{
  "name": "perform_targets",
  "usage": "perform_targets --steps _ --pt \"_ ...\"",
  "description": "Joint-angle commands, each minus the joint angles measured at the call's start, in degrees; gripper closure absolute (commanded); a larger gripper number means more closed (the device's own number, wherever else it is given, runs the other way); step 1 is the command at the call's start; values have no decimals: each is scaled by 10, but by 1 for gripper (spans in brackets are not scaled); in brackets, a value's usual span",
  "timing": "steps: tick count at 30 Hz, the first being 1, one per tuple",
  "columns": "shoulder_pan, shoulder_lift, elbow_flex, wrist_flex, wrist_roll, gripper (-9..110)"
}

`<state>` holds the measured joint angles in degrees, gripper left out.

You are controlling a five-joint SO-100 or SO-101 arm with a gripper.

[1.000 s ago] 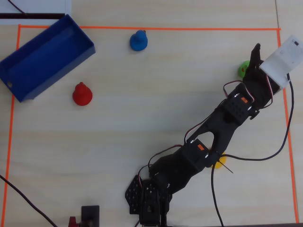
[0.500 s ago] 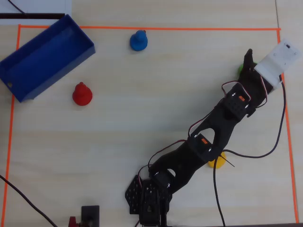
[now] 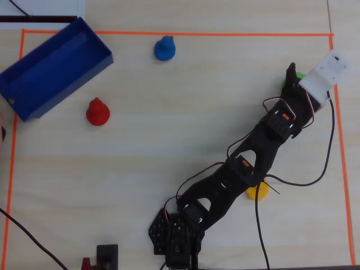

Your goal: Grasp green duck and put it into box.

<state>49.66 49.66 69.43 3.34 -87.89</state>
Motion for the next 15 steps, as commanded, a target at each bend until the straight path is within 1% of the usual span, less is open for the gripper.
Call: perform_targets --steps 1,15 --pt "1 -5 -40 -14 0 63" --pt "9 -72 -108 -5 -7 62"
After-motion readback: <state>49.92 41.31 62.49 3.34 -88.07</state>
